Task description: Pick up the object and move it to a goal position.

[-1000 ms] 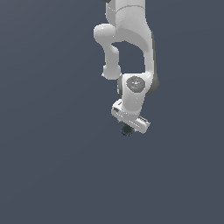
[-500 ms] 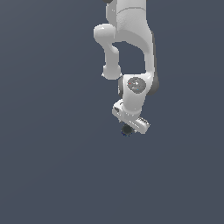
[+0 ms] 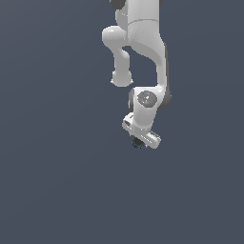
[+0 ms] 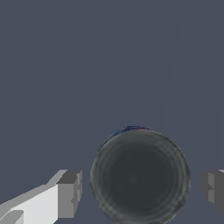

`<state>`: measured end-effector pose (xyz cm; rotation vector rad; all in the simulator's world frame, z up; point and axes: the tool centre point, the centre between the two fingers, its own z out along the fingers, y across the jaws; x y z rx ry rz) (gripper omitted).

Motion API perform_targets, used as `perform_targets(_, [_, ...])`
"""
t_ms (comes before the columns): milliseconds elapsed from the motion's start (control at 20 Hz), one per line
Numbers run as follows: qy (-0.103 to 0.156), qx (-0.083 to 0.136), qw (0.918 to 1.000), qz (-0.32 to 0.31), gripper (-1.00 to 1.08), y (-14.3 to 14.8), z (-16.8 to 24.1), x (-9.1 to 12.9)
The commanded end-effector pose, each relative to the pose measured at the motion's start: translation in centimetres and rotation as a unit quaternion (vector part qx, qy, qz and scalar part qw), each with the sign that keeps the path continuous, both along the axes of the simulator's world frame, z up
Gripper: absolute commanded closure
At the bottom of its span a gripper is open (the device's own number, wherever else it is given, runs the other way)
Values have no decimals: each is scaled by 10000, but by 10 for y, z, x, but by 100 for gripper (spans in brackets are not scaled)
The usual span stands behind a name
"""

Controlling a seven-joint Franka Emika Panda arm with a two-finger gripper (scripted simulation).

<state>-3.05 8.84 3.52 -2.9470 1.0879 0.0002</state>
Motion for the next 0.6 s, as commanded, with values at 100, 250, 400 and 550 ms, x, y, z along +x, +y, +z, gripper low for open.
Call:
perform_targets(100, [1, -1, 10000, -6, -92, 0, -17, 0])
perform_targets(250, [0, -1, 10000, -9, -92, 0, -21, 0])
perform_targets(400, [0, -1, 10000, -9, 108, 0, -22, 1])
perform_targets(550, [0, -1, 10000, -9, 108, 0, -22, 1])
